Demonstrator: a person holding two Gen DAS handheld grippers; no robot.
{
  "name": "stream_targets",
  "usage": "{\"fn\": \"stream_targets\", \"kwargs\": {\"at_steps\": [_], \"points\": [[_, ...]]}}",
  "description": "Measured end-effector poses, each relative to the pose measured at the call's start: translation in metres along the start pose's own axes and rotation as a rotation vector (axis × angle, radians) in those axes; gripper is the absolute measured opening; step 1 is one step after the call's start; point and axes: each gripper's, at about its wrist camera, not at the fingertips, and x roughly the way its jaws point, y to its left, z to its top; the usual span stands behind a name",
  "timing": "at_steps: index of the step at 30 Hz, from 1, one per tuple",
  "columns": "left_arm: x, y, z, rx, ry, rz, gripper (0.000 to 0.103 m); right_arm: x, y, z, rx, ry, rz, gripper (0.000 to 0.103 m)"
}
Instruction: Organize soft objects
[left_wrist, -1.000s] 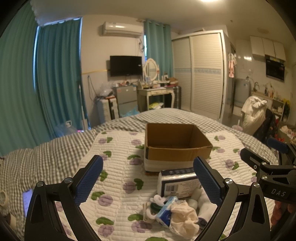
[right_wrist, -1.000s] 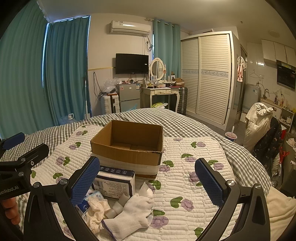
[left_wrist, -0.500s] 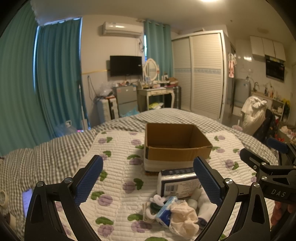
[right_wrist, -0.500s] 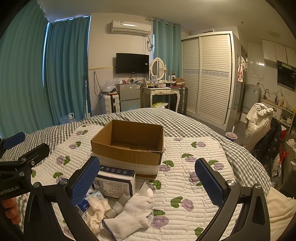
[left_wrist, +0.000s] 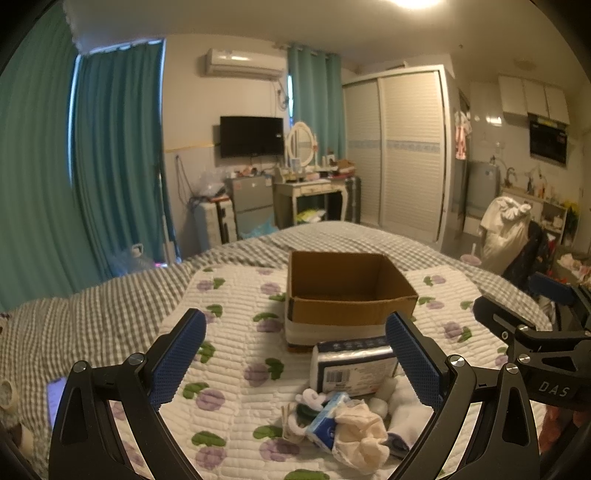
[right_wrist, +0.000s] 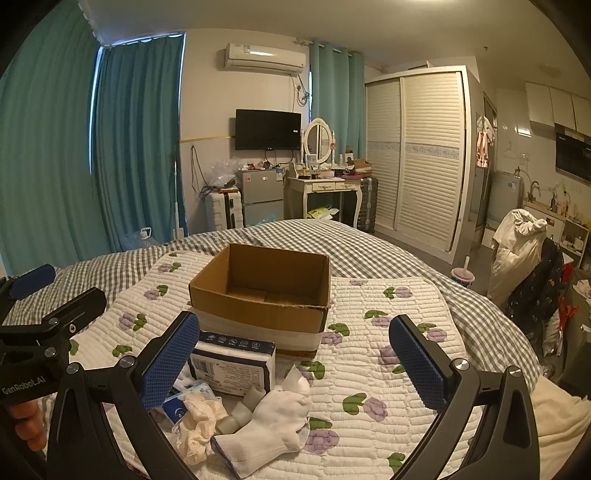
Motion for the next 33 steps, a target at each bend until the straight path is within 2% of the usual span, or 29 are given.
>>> {"fn": "stream_targets", "kwargs": {"at_steps": [5,8,13,18,21,24,27,30,31,33], "points": [[-0.005,-0.001,-0.009,0.008,0.015,0.004,0.1,-0.011,-0.002,-0.001,-0.018,0.024,0.008,0.103],[0.003,-0.002,-0.024,0.013,0.053,0.009,0.1,-0.002,-0.003,-0.014,-0.041,0.08,-0.002,0.103],[0.03,-0.005,-0.062,0.001,0.167,0.0,0.1,0.036,-0.006,-0.049,-0.025,0.233,0.026,0.103],[0.05,-0.01,-0.098,0.012,0.267,0.007,0.1,0.082,-0.006,-0.091,0.009,0.381,0.056,0.093],[0.054,-0.012,-0.106,0.001,0.298,-0.008,0.099,0.101,-0.003,-0.108,0.02,0.441,0.087,0.089],[0.054,-0.015,-0.106,0.007,0.296,-0.015,0.098,0.12,-0.003,-0.121,0.049,0.485,0.112,0.085],[0.052,-0.018,-0.101,0.009,0.286,-0.034,0.098,0.129,-0.002,-0.127,0.075,0.508,0.143,0.076],[0.052,-0.023,-0.098,0.003,0.283,-0.061,0.098,0.124,-0.002,-0.126,0.069,0.487,0.162,0.05],[0.053,-0.025,-0.097,0.004,0.283,-0.067,0.098,0.12,-0.004,-0.124,0.077,0.478,0.18,0.035],[0.052,-0.032,-0.097,0.014,0.288,-0.08,0.097,0.108,-0.01,-0.116,0.082,0.444,0.176,0.033]]}}
